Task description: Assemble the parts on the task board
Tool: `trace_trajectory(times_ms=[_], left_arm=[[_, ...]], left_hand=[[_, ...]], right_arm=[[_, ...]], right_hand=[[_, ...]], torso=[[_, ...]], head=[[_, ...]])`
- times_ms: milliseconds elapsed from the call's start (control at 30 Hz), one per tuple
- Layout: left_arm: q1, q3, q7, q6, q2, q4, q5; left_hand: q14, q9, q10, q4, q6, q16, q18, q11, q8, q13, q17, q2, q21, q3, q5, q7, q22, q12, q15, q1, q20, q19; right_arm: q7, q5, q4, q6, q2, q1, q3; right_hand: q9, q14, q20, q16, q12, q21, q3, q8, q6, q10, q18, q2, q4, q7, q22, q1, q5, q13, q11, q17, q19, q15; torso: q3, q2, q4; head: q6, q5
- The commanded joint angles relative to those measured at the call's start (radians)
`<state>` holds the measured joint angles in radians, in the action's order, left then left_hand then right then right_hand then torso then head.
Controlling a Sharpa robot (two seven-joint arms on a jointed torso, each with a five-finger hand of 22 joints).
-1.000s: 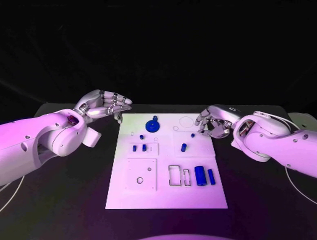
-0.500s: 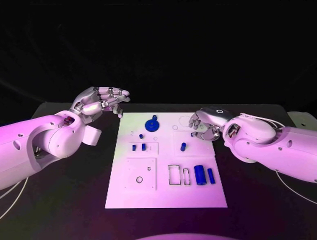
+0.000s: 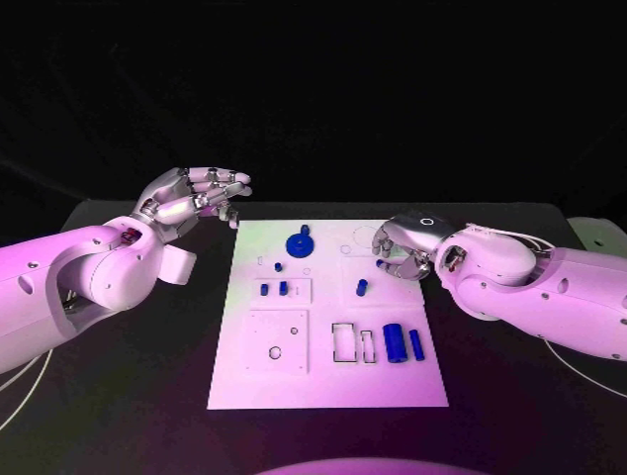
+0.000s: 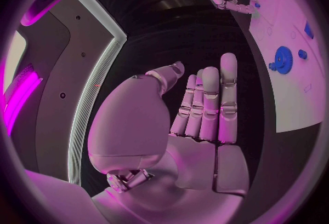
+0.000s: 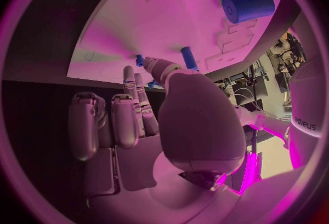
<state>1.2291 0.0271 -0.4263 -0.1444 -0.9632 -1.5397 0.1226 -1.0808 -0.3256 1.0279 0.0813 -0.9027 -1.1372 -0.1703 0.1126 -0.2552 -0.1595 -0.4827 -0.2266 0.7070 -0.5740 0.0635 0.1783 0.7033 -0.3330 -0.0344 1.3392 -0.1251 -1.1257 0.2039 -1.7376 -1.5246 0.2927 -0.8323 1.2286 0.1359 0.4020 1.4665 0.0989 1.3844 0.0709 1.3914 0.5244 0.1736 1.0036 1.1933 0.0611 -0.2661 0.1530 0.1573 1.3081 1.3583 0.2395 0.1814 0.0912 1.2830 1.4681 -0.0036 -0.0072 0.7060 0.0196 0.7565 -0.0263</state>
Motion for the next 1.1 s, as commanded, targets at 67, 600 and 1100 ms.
trace_trajectory(times_ms=[67,600,1100], left_arm=[[0.0,-0.001,-0.013,0.016,-0.001,-0.004,-0.012],[0.0,-0.001,-0.003,0.011,-0.006,-0.005,-0.01],[0.0,-0.001,0.008,0.009,-0.007,-0.006,-0.009]], left_hand=[[0.004,-0.001,0.004,-0.003,-0.003,-0.004,-0.015,-0.001,-0.003,-0.001,0.001,0.006,-0.005,0.003,-0.003,0.0,-0.001,-0.007,0.0,0.007,0.004,-0.006],[0.005,-0.001,0.0,-0.005,0.0,-0.005,-0.014,0.0,-0.001,0.0,0.001,0.007,-0.007,0.004,-0.003,0.003,-0.003,-0.006,-0.001,0.009,0.004,-0.009],[0.006,0.002,-0.008,-0.008,0.009,-0.007,-0.014,0.004,0.004,0.001,0.002,0.008,-0.01,0.007,-0.003,0.007,-0.006,-0.006,-0.003,0.012,0.003,-0.012]], right_arm=[[0.02,-0.044,0.002,-0.039,0.004,-0.003,0.0],[0.017,-0.047,0.021,-0.045,0.02,-0.017,0.0],[0.027,-0.061,0.035,-0.048,0.031,-0.025,0.0]], right_hand=[[0.004,0.055,0.006,0.007,0.0,0.01,0.008,0.008,0.01,0.001,-0.012,-0.003,0.0,-0.002,0.034,0.007,-0.008,-0.001,-0.004,0.004,0.009,0.008],[0.029,0.054,-0.005,0.024,0.006,0.037,0.066,0.03,0.048,0.046,-0.017,0.027,-0.03,-0.021,0.07,0.027,-0.081,0.003,-0.022,0.011,0.012,-0.006],[0.036,0.054,-0.007,0.028,0.007,0.042,0.084,0.035,0.056,0.057,-0.018,0.038,-0.042,-0.023,0.078,0.031,-0.08,0.005,-0.025,0.016,0.013,-0.008]], torso=[[0.0013,0.0,0.0009],[0.0008,0.0,0.0005],[0.001,-0.001,0.0001]], head=[[0.001,0.001],[0.007,0.001],[0.009,-0.001]])
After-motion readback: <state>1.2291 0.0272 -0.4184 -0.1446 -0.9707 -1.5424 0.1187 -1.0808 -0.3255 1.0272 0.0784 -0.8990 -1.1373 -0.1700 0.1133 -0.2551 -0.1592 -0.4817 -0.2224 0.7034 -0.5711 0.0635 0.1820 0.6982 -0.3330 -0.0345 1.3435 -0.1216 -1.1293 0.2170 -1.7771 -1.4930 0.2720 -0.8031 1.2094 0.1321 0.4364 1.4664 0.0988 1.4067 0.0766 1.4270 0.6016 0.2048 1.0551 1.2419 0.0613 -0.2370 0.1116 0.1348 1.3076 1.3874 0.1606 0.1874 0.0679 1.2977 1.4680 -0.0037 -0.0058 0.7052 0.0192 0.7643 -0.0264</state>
